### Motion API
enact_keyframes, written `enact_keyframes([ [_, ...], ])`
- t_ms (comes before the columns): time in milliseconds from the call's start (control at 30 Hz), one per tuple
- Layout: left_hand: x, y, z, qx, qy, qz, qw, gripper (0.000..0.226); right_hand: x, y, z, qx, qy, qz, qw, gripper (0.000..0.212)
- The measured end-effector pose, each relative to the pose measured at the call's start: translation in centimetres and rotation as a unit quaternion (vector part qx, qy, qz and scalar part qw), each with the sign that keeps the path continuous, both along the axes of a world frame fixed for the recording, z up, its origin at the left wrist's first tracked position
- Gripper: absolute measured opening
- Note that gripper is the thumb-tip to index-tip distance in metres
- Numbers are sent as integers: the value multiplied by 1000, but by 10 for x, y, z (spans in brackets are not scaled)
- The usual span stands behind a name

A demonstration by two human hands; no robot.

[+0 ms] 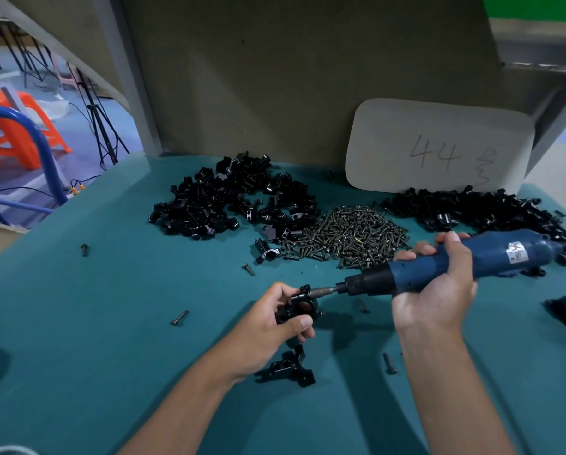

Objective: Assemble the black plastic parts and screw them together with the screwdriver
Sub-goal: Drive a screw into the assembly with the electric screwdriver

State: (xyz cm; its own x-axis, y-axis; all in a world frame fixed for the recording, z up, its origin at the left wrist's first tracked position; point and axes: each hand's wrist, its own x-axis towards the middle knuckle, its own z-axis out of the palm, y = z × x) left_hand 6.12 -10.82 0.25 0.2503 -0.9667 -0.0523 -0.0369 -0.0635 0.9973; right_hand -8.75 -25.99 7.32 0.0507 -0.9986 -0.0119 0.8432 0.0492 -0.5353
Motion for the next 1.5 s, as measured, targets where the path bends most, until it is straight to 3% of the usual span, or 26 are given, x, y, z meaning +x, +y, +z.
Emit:
enact_keyframes([
  [567, 3, 1, -3, 17, 10, -19, 1000, 25, 2, 5, 1, -12, 16, 0, 1000, 22],
  [767, 9, 2, -3, 22, 118, -25, 993, 40, 3, 10, 6, -29, 30, 16, 999, 27],
  [1000, 9, 2, -4, 13, 124, -22, 992, 38, -17, -6, 14, -33, 2, 10, 999, 21],
  [1167, 9, 0, -5, 9, 124, -15, 992, 52, -21, 0, 6, -21, 39, -5, 999, 20],
  [1500, 12, 1, -8, 9, 138, -33, 990, 42, -14, 3, 5, -35, 56, 6, 998, 19],
])
